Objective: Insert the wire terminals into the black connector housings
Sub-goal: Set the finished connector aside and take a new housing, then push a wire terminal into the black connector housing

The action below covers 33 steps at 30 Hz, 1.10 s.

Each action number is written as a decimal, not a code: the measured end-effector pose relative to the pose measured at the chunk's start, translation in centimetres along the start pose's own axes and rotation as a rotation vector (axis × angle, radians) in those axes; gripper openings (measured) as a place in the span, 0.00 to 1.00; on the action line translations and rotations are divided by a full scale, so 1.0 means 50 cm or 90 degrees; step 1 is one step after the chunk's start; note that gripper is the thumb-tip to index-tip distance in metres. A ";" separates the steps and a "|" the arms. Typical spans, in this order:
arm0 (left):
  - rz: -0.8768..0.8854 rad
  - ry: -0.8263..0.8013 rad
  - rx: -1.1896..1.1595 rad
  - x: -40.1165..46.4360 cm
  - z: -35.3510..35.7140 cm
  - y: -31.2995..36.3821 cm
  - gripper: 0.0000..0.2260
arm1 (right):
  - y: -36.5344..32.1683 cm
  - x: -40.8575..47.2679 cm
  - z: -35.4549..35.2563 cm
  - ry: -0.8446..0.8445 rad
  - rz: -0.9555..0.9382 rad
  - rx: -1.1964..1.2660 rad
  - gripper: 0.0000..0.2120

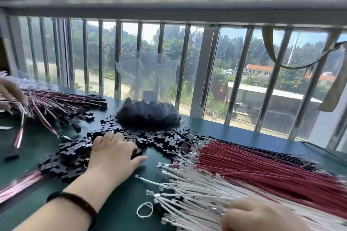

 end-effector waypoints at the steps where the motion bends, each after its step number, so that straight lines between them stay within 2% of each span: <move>1: 0.002 0.007 0.003 0.003 -0.001 0.006 0.23 | 0.001 -0.001 -0.006 0.011 0.013 -0.004 0.34; 4: -0.003 0.040 -0.027 0.011 -0.008 0.017 0.17 | -0.005 0.001 -0.005 0.046 0.046 -0.010 0.34; 5: -0.006 0.041 -0.042 0.014 -0.008 0.018 0.14 | -0.007 0.002 -0.009 0.057 0.060 -0.002 0.31; 7: 0.002 0.024 -0.072 0.019 -0.001 0.023 0.11 | -0.023 0.012 -0.026 0.106 0.013 -0.039 0.26; 8: 0.015 0.022 -0.081 0.020 0.002 0.026 0.10 | -0.034 0.018 -0.033 0.106 -0.009 -0.073 0.28; 10: 0.036 0.039 -0.099 0.013 -0.003 0.027 0.08 | -0.050 0.025 -0.016 0.039 -0.012 -0.054 0.44; 11: 0.041 0.056 -0.128 0.008 -0.012 0.024 0.07 | -0.054 0.027 -0.008 -0.001 -0.009 -0.044 0.47; 12: 0.043 0.073 -0.174 0.002 -0.024 0.018 0.07 | -0.056 0.033 -0.007 0.008 -0.011 -0.049 0.45; 13: 0.045 0.078 -0.231 -0.006 -0.039 0.013 0.07 | -0.057 0.036 -0.011 0.038 -0.036 -0.074 0.37; 15: 0.059 0.059 -0.374 -0.028 -0.073 0.005 0.05 | -0.049 0.034 -0.021 0.100 -0.009 -0.080 0.18; 16: 0.076 0.042 -0.441 -0.045 -0.092 0.005 0.05 | -0.049 0.032 -0.026 0.119 0.008 -0.062 0.13; 17: 0.091 0.026 -0.494 -0.064 -0.110 0.007 0.07 | -0.047 0.028 -0.024 0.167 0.013 -0.030 0.10; 20: 0.131 -0.008 -0.606 -0.120 -0.141 0.015 0.10 | -0.025 0.011 -0.003 0.215 0.110 0.027 0.04; 21: 0.135 -0.026 -0.638 -0.133 -0.144 0.018 0.11 | -0.016 0.000 -0.013 0.255 0.139 0.050 0.04; 24: 0.120 -0.110 -0.715 -0.148 -0.131 0.024 0.13 | -0.006 -0.015 -0.038 0.373 0.130 0.118 0.24; 26: 0.110 -0.149 -0.733 -0.151 -0.120 0.028 0.19 | 0.009 -0.037 -0.055 0.473 0.118 0.169 0.30; 28: 0.096 -0.214 -0.771 -0.153 -0.108 0.033 0.19 | 0.014 -0.037 -0.064 0.496 0.142 0.250 0.23; 30: 0.098 -0.309 -0.844 -0.160 -0.103 0.043 0.18 | 0.019 -0.034 -0.069 0.489 0.192 0.296 0.09; 31: 0.106 -0.342 -0.875 -0.162 -0.104 0.048 0.16 | 0.018 -0.032 -0.079 0.481 0.187 0.291 0.10; 33: 0.106 -0.373 -0.922 -0.164 -0.107 0.053 0.14 | 0.013 -0.021 -0.099 0.464 0.176 0.300 0.20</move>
Point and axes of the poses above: each hand's wrist, its own x-axis towards the middle knuckle, its own z-axis out of the palm, y = z × x, the point moved 6 cm from there along x, towards the middle knuckle, and after that the axes turned 15 degrees about -z, right-handed, at the moved point
